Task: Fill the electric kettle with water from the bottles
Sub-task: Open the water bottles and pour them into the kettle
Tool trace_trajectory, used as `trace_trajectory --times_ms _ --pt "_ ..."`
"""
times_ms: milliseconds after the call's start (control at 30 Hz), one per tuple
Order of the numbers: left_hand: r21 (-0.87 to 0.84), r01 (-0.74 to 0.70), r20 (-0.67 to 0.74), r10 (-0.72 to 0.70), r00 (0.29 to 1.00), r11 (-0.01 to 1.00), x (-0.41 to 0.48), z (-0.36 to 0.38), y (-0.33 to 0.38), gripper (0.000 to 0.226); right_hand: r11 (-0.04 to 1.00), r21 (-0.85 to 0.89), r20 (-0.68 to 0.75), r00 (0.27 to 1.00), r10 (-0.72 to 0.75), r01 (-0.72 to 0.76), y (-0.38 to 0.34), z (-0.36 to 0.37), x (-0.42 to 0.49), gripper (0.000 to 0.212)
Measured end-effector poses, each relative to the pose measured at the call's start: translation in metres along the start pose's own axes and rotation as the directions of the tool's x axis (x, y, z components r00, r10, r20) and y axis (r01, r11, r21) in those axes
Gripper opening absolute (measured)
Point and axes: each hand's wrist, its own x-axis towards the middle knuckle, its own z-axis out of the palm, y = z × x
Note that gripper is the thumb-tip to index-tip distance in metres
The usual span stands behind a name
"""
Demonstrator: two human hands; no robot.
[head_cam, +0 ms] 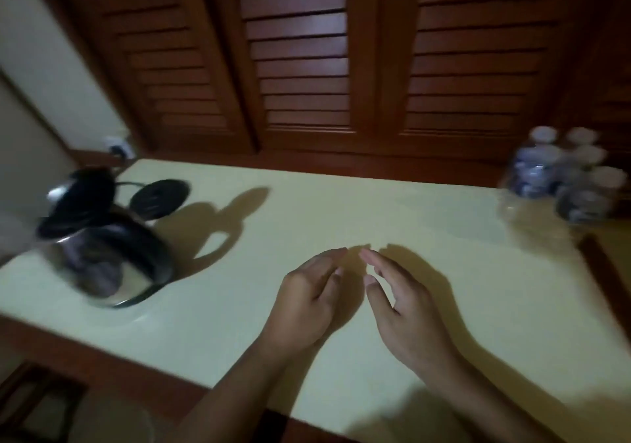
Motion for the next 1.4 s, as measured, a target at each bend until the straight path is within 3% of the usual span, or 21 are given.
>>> trace_trajectory --times_ms 200,367,667,900,1100,1167,1300,1400 --pt "0.061 0.168 -0.211 -0.152 0.966 0.984 -0.067 -0.098 -0.054 0.043 0.986 0.081 0.207 0.966 -0.158 0.145 -0.054 0.103 0.005 0.037" --pt "0.047 0.221 -0.345 -0.191 0.919 0.974 -0.119 -0.178 -0.092 0.039 0.965 0.155 0.285 0.926 -0.248 0.211 -0.104 0.187 -0.004 0.038" --pt "0.088 0.205 -0.393 -0.155 0.906 0.975 -0.162 -0.326 -0.182 0.033 0.945 0.197 0.298 0.902 -0.311 0.261 -0.185 0.351 -0.016 0.038" --pt "0.075 0.249 -0.457 -0.189 0.869 0.966 -0.142 -0.407 -0.254 0.033 0.926 -0.127 0.376 0.881 -0.286 0.355 -0.223 0.457 0.029 0.049" --pt "-0.011 0.300 -0.589 -0.249 0.769 0.954 -0.103 -0.449 -0.296 0.031 0.779 -0.460 0.571 0.814 -0.108 0.426 -0.226 0.505 0.053 0.069" --pt "-0.015 0.327 -0.605 -0.269 0.750 0.945 -0.087 -0.460 -0.302 0.043 0.729 -0.532 0.606 0.795 -0.027 0.431 -0.225 0.511 0.054 0.074" --pt "-0.126 0.375 -0.519 -0.383 0.764 0.918 -0.054 -0.475 -0.314 0.089 0.678 -0.585 0.628 0.777 0.033 0.444 -0.227 0.513 0.053 0.077" --pt "-0.197 0.358 -0.471 -0.408 0.782 0.913 -0.038 -0.480 -0.324 0.099 0.690 -0.577 0.635 0.771 0.042 0.438 -0.228 0.511 0.053 0.076"
